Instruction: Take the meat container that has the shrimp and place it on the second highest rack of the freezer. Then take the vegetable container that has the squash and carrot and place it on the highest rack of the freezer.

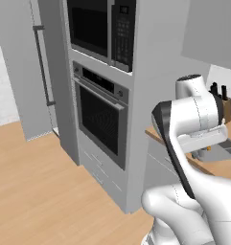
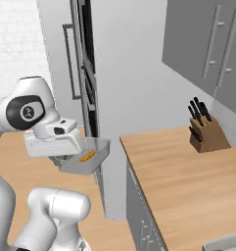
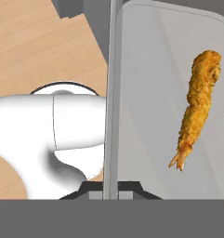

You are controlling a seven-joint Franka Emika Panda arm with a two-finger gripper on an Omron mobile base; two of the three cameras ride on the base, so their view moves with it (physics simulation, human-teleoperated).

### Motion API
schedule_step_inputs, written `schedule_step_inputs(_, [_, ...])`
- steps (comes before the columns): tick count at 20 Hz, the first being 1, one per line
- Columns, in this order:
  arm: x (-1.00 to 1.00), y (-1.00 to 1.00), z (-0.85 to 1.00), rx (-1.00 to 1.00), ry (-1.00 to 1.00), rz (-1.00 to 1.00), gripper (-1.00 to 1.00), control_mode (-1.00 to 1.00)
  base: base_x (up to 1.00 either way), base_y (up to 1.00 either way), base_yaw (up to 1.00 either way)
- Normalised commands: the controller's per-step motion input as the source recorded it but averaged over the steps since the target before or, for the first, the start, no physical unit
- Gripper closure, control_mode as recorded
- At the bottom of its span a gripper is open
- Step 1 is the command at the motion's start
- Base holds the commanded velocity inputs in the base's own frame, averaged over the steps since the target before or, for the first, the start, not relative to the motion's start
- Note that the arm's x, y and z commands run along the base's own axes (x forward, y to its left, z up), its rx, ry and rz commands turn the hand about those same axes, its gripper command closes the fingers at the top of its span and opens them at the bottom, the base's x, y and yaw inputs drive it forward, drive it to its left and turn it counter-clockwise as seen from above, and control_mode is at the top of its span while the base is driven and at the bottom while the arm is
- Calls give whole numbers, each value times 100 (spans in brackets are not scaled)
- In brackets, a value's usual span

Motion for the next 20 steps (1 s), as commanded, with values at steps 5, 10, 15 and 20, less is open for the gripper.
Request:
schedule_step_inputs(5, [0,0,0,0,0,0,100,100,23,6,68])
schedule_step_inputs(10, [0,0,0,0,0,0,100,100,37,26,51])
schedule_step_inputs(15, [0,0,0,0,0,0,100,100,45,36,38])
schedule_step_inputs(20, [0,0,0,0,0,0,100,100,43,34,31])
